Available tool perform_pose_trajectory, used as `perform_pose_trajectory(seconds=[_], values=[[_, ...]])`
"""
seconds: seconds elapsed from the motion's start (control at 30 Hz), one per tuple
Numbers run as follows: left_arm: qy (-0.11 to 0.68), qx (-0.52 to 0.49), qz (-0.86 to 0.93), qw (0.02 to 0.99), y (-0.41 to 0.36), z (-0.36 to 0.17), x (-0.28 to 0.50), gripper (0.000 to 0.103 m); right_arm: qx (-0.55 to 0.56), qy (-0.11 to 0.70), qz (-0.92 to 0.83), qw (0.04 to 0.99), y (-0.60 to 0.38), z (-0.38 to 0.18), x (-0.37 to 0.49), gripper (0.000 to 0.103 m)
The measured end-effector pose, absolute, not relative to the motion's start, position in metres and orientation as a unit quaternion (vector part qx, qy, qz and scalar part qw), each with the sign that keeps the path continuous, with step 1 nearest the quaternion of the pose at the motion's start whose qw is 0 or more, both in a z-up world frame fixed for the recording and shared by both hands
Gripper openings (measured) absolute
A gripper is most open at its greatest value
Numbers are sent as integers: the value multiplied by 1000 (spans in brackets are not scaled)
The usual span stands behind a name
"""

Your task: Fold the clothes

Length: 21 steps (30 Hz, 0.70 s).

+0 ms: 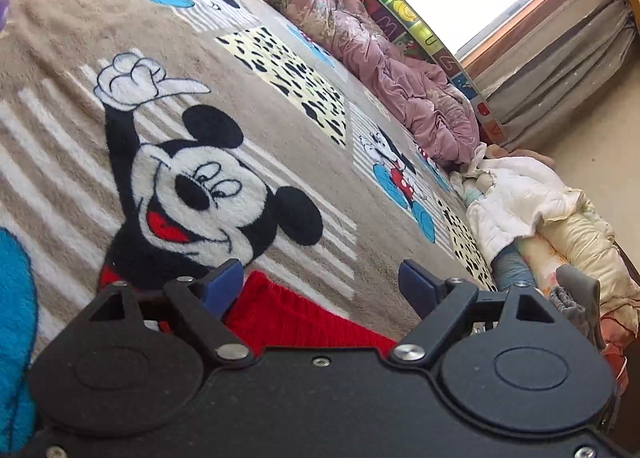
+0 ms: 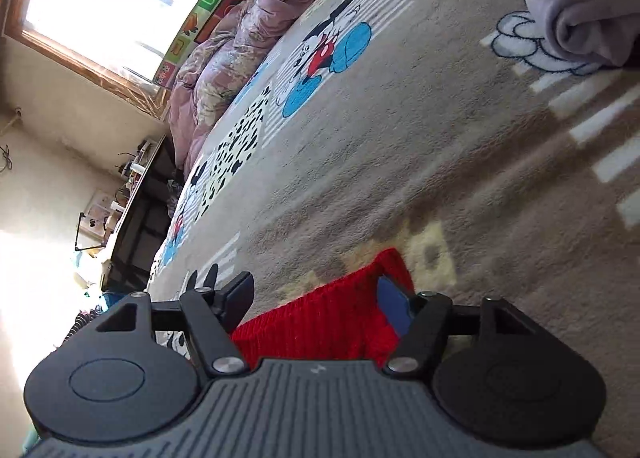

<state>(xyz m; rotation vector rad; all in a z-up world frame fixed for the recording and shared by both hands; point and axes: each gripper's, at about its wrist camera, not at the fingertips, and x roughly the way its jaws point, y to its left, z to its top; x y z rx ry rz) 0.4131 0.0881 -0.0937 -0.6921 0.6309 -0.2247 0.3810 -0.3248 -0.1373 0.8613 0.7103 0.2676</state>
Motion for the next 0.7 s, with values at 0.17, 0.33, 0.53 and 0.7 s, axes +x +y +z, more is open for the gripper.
perform_pose_trajectory(seconds=[0.17,0.33,0.53,0.7], values=[[308,-358,-165,866,80,-77,402,85,386,277,159,865,-334,-107,331,76],[315,-392,-185,845,74,-68,376,85,392,326,195,837,-314,-125,297,75],[314,-407,-187,837,80,-57,328,86,438,299,141,836,-341,-133,276,79],[321,-449,-202,809,92,-70,290,88,430,315,184,826,-317,-130,272,78]])
